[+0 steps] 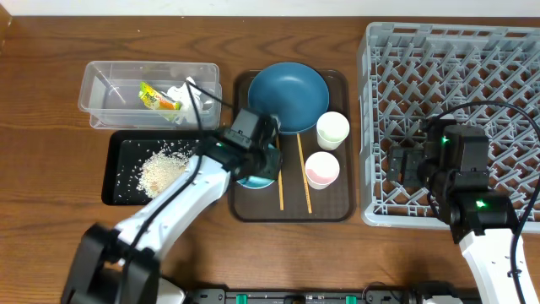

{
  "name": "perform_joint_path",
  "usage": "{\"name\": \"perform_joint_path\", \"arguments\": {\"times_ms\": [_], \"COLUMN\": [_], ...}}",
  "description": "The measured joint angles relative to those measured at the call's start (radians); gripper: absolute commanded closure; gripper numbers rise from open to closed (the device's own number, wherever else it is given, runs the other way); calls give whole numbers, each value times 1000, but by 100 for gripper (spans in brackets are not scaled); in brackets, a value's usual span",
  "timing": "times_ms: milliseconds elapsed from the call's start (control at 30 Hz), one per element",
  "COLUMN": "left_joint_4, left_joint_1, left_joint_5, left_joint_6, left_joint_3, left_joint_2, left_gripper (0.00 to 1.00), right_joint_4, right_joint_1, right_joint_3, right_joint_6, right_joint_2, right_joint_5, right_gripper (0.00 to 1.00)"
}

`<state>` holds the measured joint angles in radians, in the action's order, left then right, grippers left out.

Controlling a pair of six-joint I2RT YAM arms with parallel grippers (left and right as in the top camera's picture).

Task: Sort waste into correct bins and load items into the dishwasher rack
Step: 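Return the emptied bowl to the brown tray with the left gripper, then grasp the pink cup with the left gripper and lift it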

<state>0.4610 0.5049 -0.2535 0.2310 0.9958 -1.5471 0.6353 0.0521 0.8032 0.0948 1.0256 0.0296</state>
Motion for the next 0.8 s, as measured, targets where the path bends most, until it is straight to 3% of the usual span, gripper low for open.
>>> {"name": "perform_joint_path", "arguments": {"times_ms": [233,633,700,800], "left_joint_4": [-81,-134,-135,-126], "left_joint_1": [6,121,134,140], "left_joint_5": [-87,-111,-114,-116], "left_joint_6": [-1,-2,-1,9], "left_joint_3": [50,50,50,50], "left_joint_2": [101,-64,-97,-156], "left_gripper": [46,48,55,79], "right_joint_4": [0,0,2,8], "right_joint_1": [0,0,0,0], "right_joint_3": [0,0,0,0], "right_joint_6": [0,0,0,0], "right_joint_2": [0,0,0,0], "right_joint_5": [0,0,0,0], "right_gripper": [1,1,1,1]}}
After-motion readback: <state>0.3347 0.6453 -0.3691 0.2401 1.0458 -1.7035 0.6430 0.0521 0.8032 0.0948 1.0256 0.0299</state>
